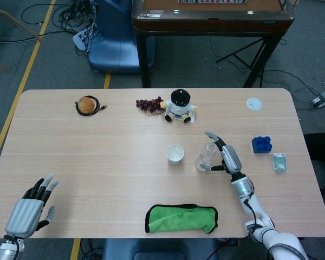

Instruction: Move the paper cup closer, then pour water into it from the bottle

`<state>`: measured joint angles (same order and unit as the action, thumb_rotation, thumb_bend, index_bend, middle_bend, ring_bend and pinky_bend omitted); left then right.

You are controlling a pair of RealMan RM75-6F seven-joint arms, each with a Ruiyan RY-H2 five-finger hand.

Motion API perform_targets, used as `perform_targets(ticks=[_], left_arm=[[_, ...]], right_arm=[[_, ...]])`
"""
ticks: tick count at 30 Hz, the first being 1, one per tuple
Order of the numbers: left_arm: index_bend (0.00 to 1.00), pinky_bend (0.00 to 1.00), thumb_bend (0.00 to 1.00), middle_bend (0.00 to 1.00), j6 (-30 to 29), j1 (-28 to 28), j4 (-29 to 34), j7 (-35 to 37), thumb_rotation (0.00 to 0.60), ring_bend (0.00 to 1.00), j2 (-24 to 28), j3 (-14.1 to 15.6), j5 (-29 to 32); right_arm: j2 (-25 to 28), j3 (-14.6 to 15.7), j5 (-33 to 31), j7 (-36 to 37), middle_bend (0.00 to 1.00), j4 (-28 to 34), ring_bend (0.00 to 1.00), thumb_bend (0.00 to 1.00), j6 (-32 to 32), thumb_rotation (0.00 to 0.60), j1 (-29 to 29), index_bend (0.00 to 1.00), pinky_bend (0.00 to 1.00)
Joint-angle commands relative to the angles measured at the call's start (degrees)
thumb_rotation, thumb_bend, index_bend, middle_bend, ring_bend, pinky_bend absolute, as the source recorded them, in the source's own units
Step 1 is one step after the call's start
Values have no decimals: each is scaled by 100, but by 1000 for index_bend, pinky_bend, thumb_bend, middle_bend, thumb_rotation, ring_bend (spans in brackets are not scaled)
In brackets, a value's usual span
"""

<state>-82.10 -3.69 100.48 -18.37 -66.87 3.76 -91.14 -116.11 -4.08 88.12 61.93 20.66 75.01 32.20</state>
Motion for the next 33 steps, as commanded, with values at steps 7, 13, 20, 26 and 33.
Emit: perform_targets(ticks=[7,13,20,26,33], left_arm=[[0,204,449,0,-4,-4,-7,-46,600,0,-16,-3,-10],[0,204,449,0,13,-7,-28,-126,600,0,-59,-7,10],[0,204,449,0,-13,-12,-60,-161,600,0,-94,-26,-5],[7,204,449,0,-255,-24,-295,143,600,0,-193,-46,-341],[18,203,450,0,-410,-9,-510,268,600,0,-296,-78,-462]], right_arm=[[1028,133,137,-1353,99,1170,129,0,423,600,-270,89,300],[2051,218,57,-2353,110,2749,129,0,398,600,-589,89,300],[2821,356,-8,-3154,114,3839,129,0,441,600,-949,89,299],[3516,562,6,-4373,146,4763,129,0,597,600,-1329,102,300],[3947,668,-20,-5435,175,5433,129,0,929,600,-1763,138,300]])
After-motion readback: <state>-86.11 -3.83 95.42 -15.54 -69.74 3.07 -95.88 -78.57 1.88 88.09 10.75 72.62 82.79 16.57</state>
